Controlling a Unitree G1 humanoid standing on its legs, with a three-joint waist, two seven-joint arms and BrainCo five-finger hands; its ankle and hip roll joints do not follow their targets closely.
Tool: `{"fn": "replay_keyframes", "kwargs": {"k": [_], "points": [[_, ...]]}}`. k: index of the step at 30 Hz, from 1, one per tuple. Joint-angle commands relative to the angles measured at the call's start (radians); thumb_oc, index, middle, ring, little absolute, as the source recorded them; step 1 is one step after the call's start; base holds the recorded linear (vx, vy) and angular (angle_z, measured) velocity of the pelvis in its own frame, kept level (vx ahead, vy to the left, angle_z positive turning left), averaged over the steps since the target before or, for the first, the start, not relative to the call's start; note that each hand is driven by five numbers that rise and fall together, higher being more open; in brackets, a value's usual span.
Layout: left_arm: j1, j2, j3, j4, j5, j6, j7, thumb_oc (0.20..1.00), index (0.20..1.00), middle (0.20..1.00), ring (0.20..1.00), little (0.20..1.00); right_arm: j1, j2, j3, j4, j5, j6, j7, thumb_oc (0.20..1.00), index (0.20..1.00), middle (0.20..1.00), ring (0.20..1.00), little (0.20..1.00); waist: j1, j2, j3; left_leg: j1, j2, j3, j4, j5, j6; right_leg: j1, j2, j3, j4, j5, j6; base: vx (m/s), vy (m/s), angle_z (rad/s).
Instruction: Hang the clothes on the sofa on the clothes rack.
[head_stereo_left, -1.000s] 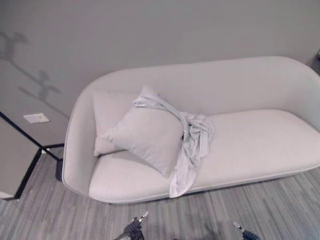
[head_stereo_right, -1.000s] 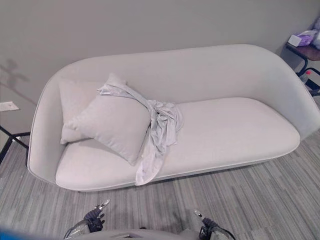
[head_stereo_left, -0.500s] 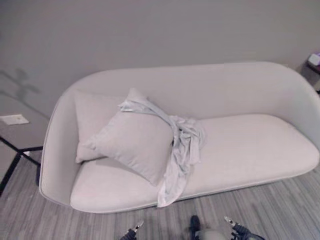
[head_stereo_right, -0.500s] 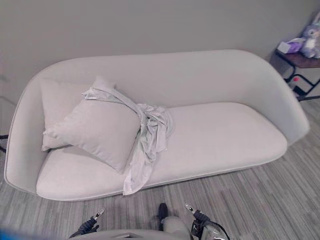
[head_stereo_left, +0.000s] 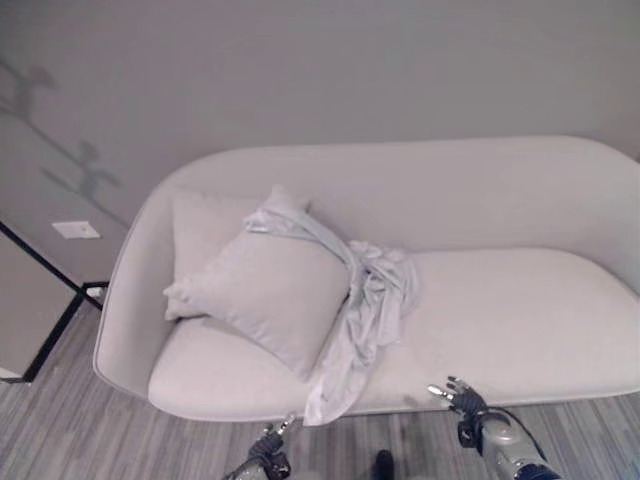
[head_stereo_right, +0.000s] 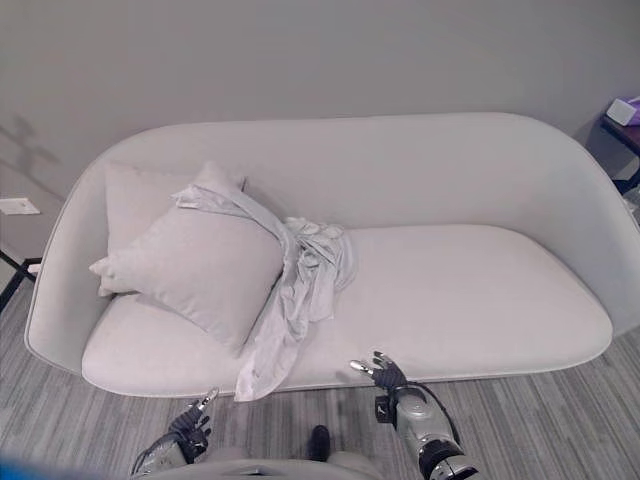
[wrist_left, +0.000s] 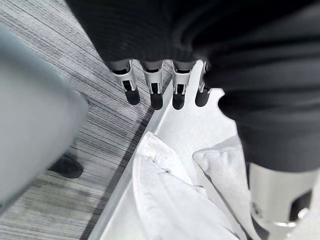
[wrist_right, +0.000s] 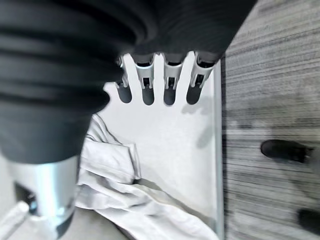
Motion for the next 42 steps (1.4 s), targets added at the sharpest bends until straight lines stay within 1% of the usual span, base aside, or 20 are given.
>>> {"fn": "replay_keyframes", "kwargs": {"k": [1, 2, 3, 4, 5, 6, 7, 8, 10, 13, 14, 18, 19, 20, 25, 26, 30, 33, 38, 42], "points": [[0.048, -0.027, -0.035, -0.004, -0.015, -0.022, 0.021, 1.000, 1.000, 1.000, 1.000, 1.000, -0.042, -0.009, -0.029, -0.002, -0.085, -0.047, -0.067, 1.000, 1.000, 1.000, 1.000, 1.000, 0.025, 0.021, -0.018, 0.031, 0.088, -0.025, -0.259, 0.161, -0.013, 0.071, -0.062, 0.093, 0.036, -0.073, 0.092, 0.33, 0.274, 0.34], [0.053, -0.038, -0.054, -0.010, -0.019, -0.026, 0.032, 1.000, 1.000, 1.000, 1.000, 1.000, -0.049, -0.016, -0.028, -0.005, -0.143, -0.047, -0.112, 1.000, 1.000, 1.000, 1.000, 1.000, 0.033, 0.033, -0.013, -0.017, 0.130, -0.037, -0.335, 0.213, -0.033, 0.101, -0.073, 0.102, 0.029, -0.099, 0.094, 0.32, 0.300, 0.45], [0.053, -0.041, -0.064, -0.013, -0.020, -0.029, 0.036, 1.000, 1.000, 1.000, 1.000, 1.000, -0.052, -0.018, -0.024, -0.002, -0.161, -0.048, -0.124, 1.000, 1.000, 1.000, 1.000, 1.000, 0.036, 0.039, -0.012, -0.036, 0.138, -0.042, -0.336, 0.218, -0.042, 0.113, -0.078, 0.103, 0.025, -0.105, 0.096, 0.36, 0.379, 0.73], [0.052, -0.046, -0.081, -0.016, -0.011, -0.030, 0.034, 1.000, 1.000, 1.000, 1.000, 1.000, -0.059, -0.026, -0.021, 0.004, -0.186, -0.043, -0.131, 1.000, 1.000, 1.000, 1.000, 1.000, 0.036, 0.063, -0.015, -0.031, 0.151, -0.011, -0.336, 0.227, -0.051, 0.146, -0.091, 0.100, 0.020, -0.117, 0.109, 0.23, 0.261, 0.28], [0.052, -0.046, -0.081, -0.016, -0.010, -0.030, 0.034, 1.000, 1.000, 1.000, 1.000, 1.000, -0.059, -0.027, -0.021, 0.004, -0.187, -0.043, -0.131, 1.000, 1.000, 1.000, 1.000, 1.000, 0.037, 0.063, -0.013, -0.029, 0.151, -0.010, -0.336, 0.227, -0.051, 0.147, -0.091, 0.101, 0.020, -0.117, 0.109, 0.37, 0.398, -0.17], [0.055, -0.045, -0.087, 0.005, 0.020, -0.022, 0.036, 1.000, 1.000, 1.000, 1.000, 1.000, -0.068, -0.022, -0.018, 0.040, -0.228, -0.034, -0.147, 1.000, 1.000, 1.000, 1.000, 1.000, 0.042, 0.088, -0.032, 0.004, 0.132, -0.006, -0.336, 0.216, -0.055, 0.163, -0.117, 0.104, 0.018, -0.112, 0.124, 0.27, 0.266, -0.79], [0.055, -0.039, -0.090, 0.004, 0.039, -0.023, 0.041, 1.000, 1.000, 1.000, 1.000, 1.000, -0.074, -0.020, -0.012, 0.063, -0.257, -0.028, -0.157, 1.000, 1.000, 1.000, 1.000, 1.000, 0.044, 0.091, -0.040, 0.013, 0.121, -0.002, -0.336, 0.211, -0.055, 0.162, -0.132, 0.103, 0.017, -0.105, 0.130, 0.41, 0.408, -0.74], [0.053, -0.024, -0.109, -0.012, 0.078, -0.026, 0.045, 1.000, 1.000, 1.000, 1.000, 1.000, -0.089, -0.019, -0.003, 0.082, -0.309, -0.025, -0.176, 1.000, 1.000, 1.000, 1.000, 1.000, 0.051, 0.090, -0.051, 0.025, 0.096, 0.021, -0.336, 0.196, -0.047, 0.152, -0.164, 0.103, 0.017, -0.093, 0.148, 0.27, 0.278, -0.61], [0.038, 0.004, -0.118, -0.025, 0.096, -0.025, 0.052, 1.000, 1.000, 1.000, 1.000, 1.000, -0.143, -0.024, -0.012, 0.129, -0.341, -0.021, -0.227, 1.000, 1.000, 1.000, 1.000, 1.000, 0.069, 0.091, -0.048, 0.027, 0.062, 0.032, -0.336, 0.184, -0.025, 0.125, -0.199, 0.104, 0.017, -0.074, 0.169, 0.18, 0.265, -0.24], [0.025, 0.026, -0.116, -0.040, 0.079, -0.031, 0.061, 1.000, 1.000, 1.000, 1.000, 1.000, -0.225, -0.035, 0.016, 0.161, -0.424, -0.005, -0.272, 1.000, 1.000, 1.000, 1.000, 1.000, 0.102, 0.091, -0.023, -0.021, 0.032, 0.034, -0.309, 0.171, -0.005, 0.079, -0.227, 0.103, 0.017, -0.055, 0.183, -0.01, 0.148, 0.11], [0.025, 0.030, -0.111, -0.047, 0.056, -0.037, 0.065, 1.000, 1.000, 1.000, 1.000, 1.000, -0.264, -0.043, 0.012, 0.195, -0.456, 0.003, -0.328, 1.000, 1.000, 1.000, 1.000, 1.000, 0.119, 0.092, -0.013, -0.052, 0.023, 0.032, -0.290, 0.165, -0.001, 0.054, -0.232, 0.101, 0.017, -0.045, 0.189, -0.08, 0.058, 0.17], [0.021, 0.043, -0.085, -0.048, -0.010, -0.039, 0.085, 1.000, 1.000, 1.000, 1.000, 1.000, -0.342, -0.053, -0.003, 0.307, -0.476, 0.029, -0.417, 1.000, 1.000, 1.000, 1.000, 1.000, 0.162, 0.099, -0.002, -0.106, 0.015, 0.019, -0.283, 0.173, 0.002, 0.011, -0.231, 0.088, 0.017, -0.037, 0.194, -0.05, 0.016, 0.13], [0.020, 0.043, -0.085, -0.047, -0.010, -0.039, 0.085, 1.000, 1.000, 1.000, 1.000, 1.000, -0.343, -0.053, -0.003, 0.308, -0.475, 0.029, -0.418, 1.000, 1.000, 1.000, 1.000, 1.000, 0.162, 0.099, -0.002, -0.107, 0.015, 0.019, -0.283, 0.173, 0.002, 0.011, -0.231, 0.088, 0.017, -0.037, 0.194, -0.01, 0.007, 0.05], [0.021, 0.051, -0.057, -0.037, -0.043, -0.041, 0.093, 1.000, 1.000, 1.000, 1.000, 1.000, -0.365, -0.068, -0.019, 0.353, -0.479, 0.044, -0.452, 1.000, 1.000, 1.000, 1.000, 1.000, 0.178, 0.103, 0.004, -0.123, 0.013, 0.012, -0.284, 0.177, 0.001, -0.003, -0.230, 0.082, 0.017, -0.034, 0.196, 0.00, 0.005, 0.08], [0.010, 0.080, 0.011, -0.006, -0.107, -0.052, 0.116, 1.000, 1.000, 1.000, 1.000, 1.000, -0.413, -0.099, -0.037, 0.391, -0.449, 0.050, -0.496, 1.000, 1.000, 1.000, 1.000, 1.000, 0.200, 0.108, 0.028, -0.176, 0.004, -0.004, -0.260, 0.177, -0.002, -0.033, -0.231, 0.072, 0.017, -0.033, 0.198, -0.02, 0.001, 0.11], [0.001, 0.086, 0.022, -0.009, -0.119, -0.063, 0.125, 1.000, 1.000, 1.000, 1.000, 1.000, -0.426, -0.107, -0.028, 0.391, -0.472, 0.052, -0.528, 1.000, 1.000, 1.000, 1.000, 1.000, 0.206, 0.113, 0.042, -0.203, -0.001, -0.010, -0.238, 0.172, -0.003, -0.048, -0.236, 0.070, 0.017, -0.030, 0.201, 0.00, 0.000, 0.00], [-0.014, 0.084, 0.012, -0.040, -0.138, -0.090, 0.142, 1.000, 1.000, 1.000, 1.000, 1.000, -0.458, -0.131, -0.005, 0.366, -0.540, 0.059, -0.611, 1.000, 1.000, 1.000, 1.000, 1.000, 0.213, 0.127, 0.068, -0.264, -0.016, -0.014, -0.186, 0.158, -0.002, -0.087, -0.247, 0.075, 0.017, -0.017, 0.203, -0.01, 0.025, -0.05], [-0.019, 0.070, -0.023, -0.074, -0.136, -0.109, 0.151, 1.000, 1.000, 1.000, 1.000, 1.000, -0.504, -0.158, -0.006, 0.308, -0.575, 0.054, -0.705, 1.000, 1.000, 1.000, 1.000, 1.000, 0.219, 0.147, 0.083, -0.309, -0.028, -0.013, -0.157, 0.148, 0.001, -0.125, -0.263, 0.081, 0.017, -0.002, 0.209, 0.02, 0.051, -0.09], [-0.027, 0.050, -0.069, -0.111, -0.144, -0.126, 0.159, 1.000, 1.000, 1.000, 1.000, 1.000, -0.558, -0.164, -0.003, 0.276, -0.562, 0.044, -0.753, 1.000, 1.000, 1.000, 1.000, 1.000, 0.221, 0.167, 0.100, -0.365, -0.046, -0.009, -0.128, 0.136, 0.008, -0.178, -0.276, 0.092, 0.017, 0.015, 0.212, 0.01, 0.049, -0.02], [-0.031, 0.040, -0.095, -0.134, -0.146, -0.130, 0.160, 1.000, 1.000, 1.000, 1.000, 1.000, -0.580, -0.157, 0.012, 0.255, -0.562, 0.037, -0.751, 1.000, 1.000, 1.000, 1.000, 1.000, 0.221, 0.176, 0.114, -0.400, -0.053, -0.007, -0.107, 0.127, 0.013, -0.206, -0.282, 0.097, 0.017, 0.024, 0.215, 0.00, 0.022, -0.02]]}}
